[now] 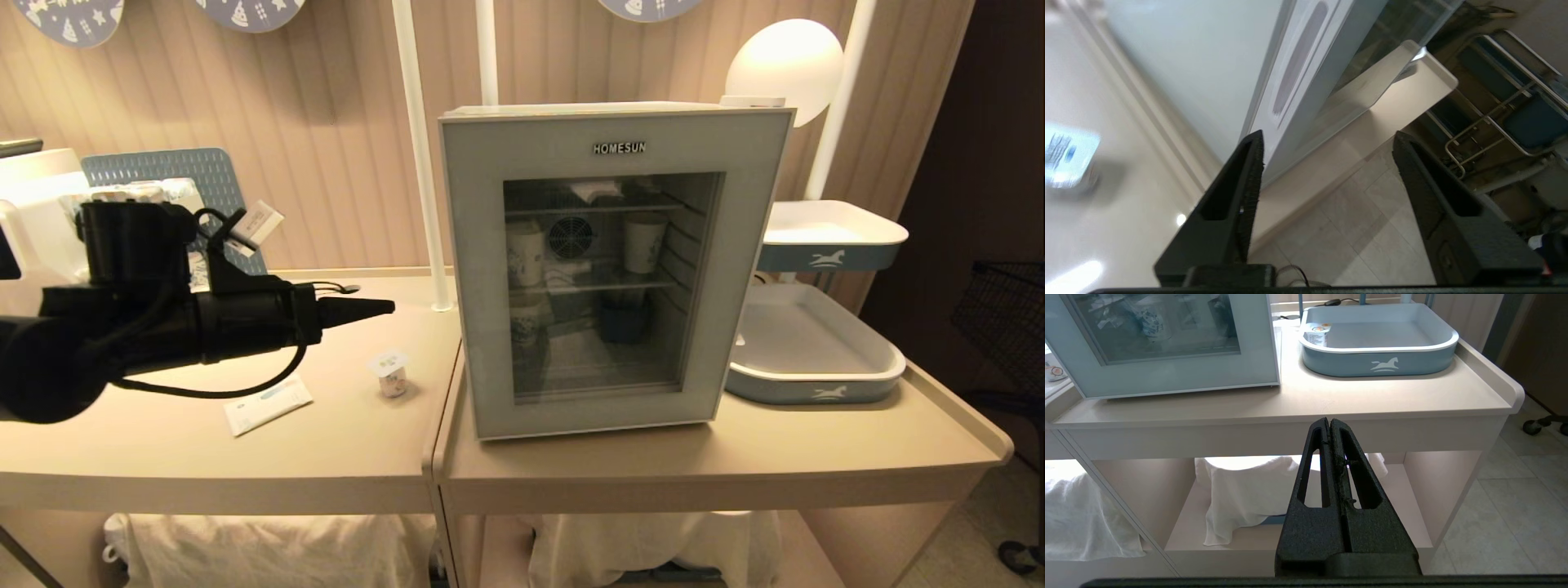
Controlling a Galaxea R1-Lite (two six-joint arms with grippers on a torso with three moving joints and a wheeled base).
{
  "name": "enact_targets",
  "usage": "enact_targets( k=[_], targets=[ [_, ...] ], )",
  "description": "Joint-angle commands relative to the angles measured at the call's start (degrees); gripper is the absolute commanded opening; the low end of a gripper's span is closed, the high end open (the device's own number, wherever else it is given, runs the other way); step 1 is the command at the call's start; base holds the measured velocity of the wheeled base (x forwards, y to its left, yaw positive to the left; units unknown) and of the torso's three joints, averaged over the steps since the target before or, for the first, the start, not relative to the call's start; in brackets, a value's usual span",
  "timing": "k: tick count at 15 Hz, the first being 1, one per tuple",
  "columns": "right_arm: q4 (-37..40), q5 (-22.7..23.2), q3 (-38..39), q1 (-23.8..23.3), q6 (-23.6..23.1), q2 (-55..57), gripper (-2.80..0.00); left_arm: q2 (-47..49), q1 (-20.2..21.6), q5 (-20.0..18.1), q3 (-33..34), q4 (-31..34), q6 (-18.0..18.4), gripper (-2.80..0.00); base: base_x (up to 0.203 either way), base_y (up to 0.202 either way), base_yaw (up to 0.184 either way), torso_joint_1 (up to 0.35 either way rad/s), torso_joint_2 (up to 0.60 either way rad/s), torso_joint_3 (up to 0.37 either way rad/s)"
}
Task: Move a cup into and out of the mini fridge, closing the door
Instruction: Open the freezer door
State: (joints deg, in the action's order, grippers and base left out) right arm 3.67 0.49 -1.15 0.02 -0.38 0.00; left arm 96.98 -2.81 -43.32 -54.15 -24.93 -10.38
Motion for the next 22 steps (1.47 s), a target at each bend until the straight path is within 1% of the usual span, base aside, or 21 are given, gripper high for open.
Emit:
enact_targets(
  k=[1, 2, 3, 4, 7, 9, 14, 15, 17, 18, 19, 22],
  targets=[
    [0.0, 0.0, 0.0, 0.0, 0.0, 0.0, -2.80, 6.8, -0.2, -3.8, 2.9, -14.5, 0.2, 0.00, 0.000, 0.000, 0.000, 0.000, 0.00, 0.000],
    [0.0, 0.0, 0.0, 0.1, 0.0, 0.0, -2.80, 9.5, -0.6, -7.4, 4.2, -20.1, 0.2, 0.00, 0.000, 0.000, 0.000, 0.000, 0.00, 0.000],
    [0.0, 0.0, 0.0, 0.0, -0.1, 0.0, -2.80, 11.4, -1.6, -11.4, 4.9, -23.9, 0.1, 0.00, 0.000, 0.000, 0.000, 0.000, 0.00, 0.000],
    [0.0, 0.0, 0.0, 0.1, -0.1, 0.0, -2.80, 12.4, -3.6, -12.8, 4.8, -25.3, 0.1, 0.00, 0.000, 0.000, 0.000, 0.000, 0.00, 0.000],
    [0.0, 0.0, 0.0, 0.0, 0.0, 0.0, -2.80, 15.9, -6.3, -13.1, 0.7, -25.8, 0.2, 0.00, 0.000, 0.000, 0.000, 0.000, 0.00, 0.000],
    [0.0, 0.0, 0.0, 0.0, 0.0, 0.0, -2.80, 17.7, -7.8, -12.8, -0.8, -25.9, 0.7, 0.00, 0.000, 0.000, 0.000, 0.000, 0.00, 0.000],
    [0.0, 0.0, 0.0, 0.1, 0.0, 0.0, -2.80, 20.5, -8.1, -13.0, -2.7, -26.1, 1.2, 0.00, 0.000, 0.000, 0.000, 0.000, 0.00, 0.000],
    [0.0, 0.0, 0.1, 0.0, 0.0, 0.0, -2.80, 20.6, -8.0, -12.7, -2.4, -27.1, 2.2, 0.00, 0.000, 0.000, 0.000, 0.000, 0.00, 0.000],
    [0.0, 0.0, 0.0, 0.1, -0.2, 0.0, -2.80, 21.2, -7.8, -10.7, -2.2, -29.6, 2.5, 0.00, 0.000, 0.000, 0.000, 0.000, 0.00, 0.000],
    [0.0, 0.0, 0.0, 0.0, -0.3, 0.0, -2.80, 21.4, -7.8, -9.2, -2.0, -30.4, 2.6, 0.00, 0.000, 0.000, 0.000, 0.000, 0.00, 0.000],
    [0.0, 0.0, 0.0, 0.1, -0.3, 0.0, -2.80, 21.3, -7.8, -8.6, -1.8, -30.5, 2.7, 0.00, 0.000, 0.000, 0.000, 0.000, 0.00, 0.000],
    [0.0, 0.1, 0.1, 0.1, -0.3, 0.0, -2.80, 22.4, -7.9, -8.4, -3.7, -30.4, 3.1, 0.00, 0.000, 0.000, 0.000, 0.000, 0.00, 0.000]
  ],
)
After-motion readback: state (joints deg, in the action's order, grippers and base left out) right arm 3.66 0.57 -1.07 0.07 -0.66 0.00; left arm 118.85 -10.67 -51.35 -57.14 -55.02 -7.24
